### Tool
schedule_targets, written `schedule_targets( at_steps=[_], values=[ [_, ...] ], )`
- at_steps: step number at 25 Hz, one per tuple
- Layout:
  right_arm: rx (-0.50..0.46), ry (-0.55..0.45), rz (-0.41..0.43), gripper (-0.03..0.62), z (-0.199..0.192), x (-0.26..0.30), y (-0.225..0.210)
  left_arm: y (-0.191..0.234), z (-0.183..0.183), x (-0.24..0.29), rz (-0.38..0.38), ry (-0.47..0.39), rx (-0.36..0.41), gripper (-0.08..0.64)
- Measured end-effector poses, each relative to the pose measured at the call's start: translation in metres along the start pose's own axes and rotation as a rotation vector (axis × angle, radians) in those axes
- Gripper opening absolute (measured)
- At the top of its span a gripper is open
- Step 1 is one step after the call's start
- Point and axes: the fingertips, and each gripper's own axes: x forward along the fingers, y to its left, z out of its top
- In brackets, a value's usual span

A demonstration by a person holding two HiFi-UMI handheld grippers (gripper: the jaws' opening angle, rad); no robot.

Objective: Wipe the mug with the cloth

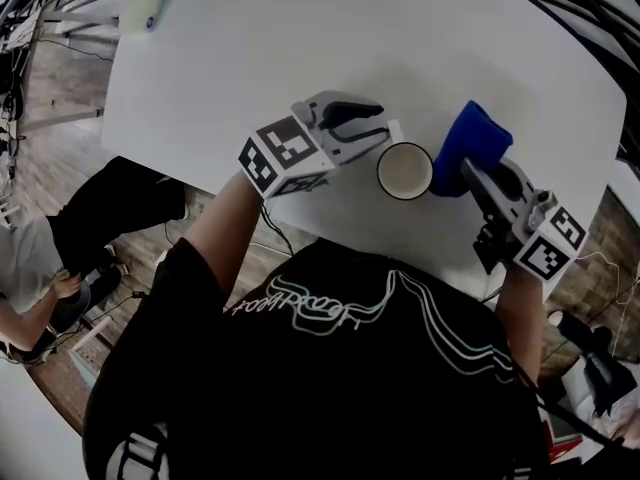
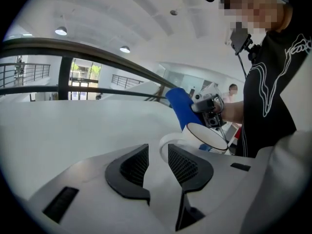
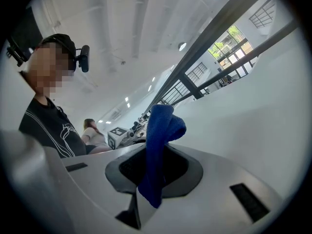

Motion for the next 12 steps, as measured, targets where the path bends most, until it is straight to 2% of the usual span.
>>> schedule_targets(
  at_steps=[5, 9, 12],
  values=[
    [-0.018, 0.015, 0.006, 0.058, -0.003, 0.002, 0.002, -0.006, -0.001, 0.005, -0.034, 0.002, 0.051, 0.118],
    [-0.056, 0.067, 0.035, 0.060, -0.006, 0.006, 0.005, -0.013, -0.003, 0.011, -0.065, -0.001, 0.067, 0.117],
    [-0.098, 0.123, 0.069, 0.058, -0.003, 0.013, 0.006, -0.009, 0.001, 0.013, -0.067, -0.008, 0.085, 0.078]
  ],
)
